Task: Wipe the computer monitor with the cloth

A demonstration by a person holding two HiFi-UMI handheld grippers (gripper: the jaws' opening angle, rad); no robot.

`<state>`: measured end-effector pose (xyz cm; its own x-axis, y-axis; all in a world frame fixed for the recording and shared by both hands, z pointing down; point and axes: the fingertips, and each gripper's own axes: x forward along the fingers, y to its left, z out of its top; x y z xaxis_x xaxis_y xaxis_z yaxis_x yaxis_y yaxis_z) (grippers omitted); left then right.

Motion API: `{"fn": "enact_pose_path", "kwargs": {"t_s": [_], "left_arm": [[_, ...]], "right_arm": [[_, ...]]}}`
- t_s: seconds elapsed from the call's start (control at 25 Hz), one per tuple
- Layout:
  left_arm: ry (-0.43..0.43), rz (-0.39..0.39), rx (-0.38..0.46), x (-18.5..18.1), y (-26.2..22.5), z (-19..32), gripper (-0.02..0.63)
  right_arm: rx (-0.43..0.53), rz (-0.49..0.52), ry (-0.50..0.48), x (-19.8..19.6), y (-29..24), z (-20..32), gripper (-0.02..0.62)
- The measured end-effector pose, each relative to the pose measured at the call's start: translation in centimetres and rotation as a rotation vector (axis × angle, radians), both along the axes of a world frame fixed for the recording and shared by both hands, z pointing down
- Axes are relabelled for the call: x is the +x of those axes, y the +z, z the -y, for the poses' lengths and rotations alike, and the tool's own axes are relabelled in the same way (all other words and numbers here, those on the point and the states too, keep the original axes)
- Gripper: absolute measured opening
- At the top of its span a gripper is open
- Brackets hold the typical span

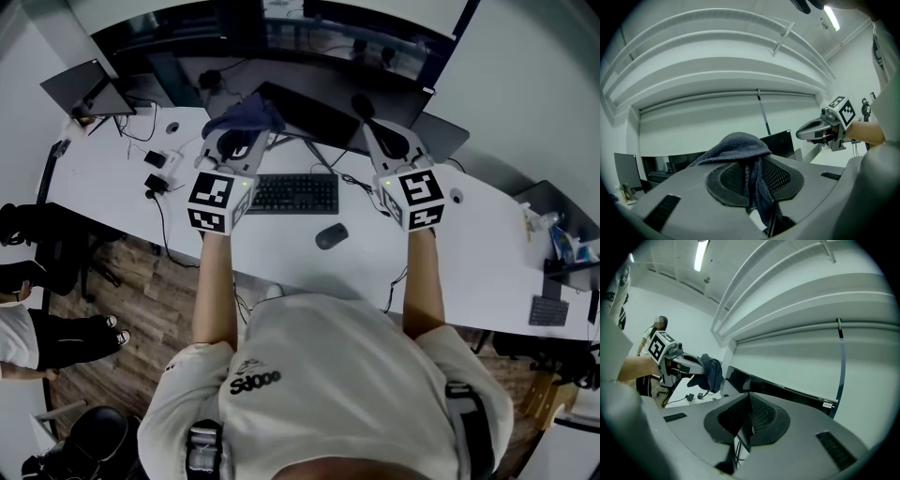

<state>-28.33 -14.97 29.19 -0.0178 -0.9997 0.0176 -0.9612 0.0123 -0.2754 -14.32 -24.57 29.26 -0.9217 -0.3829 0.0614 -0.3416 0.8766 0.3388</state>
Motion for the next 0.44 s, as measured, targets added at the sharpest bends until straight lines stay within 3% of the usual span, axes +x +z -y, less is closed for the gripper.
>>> {"fn": "enact_pose_path", "kwargs": {"t_s": [0.44], "left_arm": [[-0.003, -0.008, -0.007, -0.18, 0.27, 0.52, 0.095]], "right_arm": [[-0.015, 0.016, -0.004, -0.20, 0.03, 0.72, 0.000]]}}
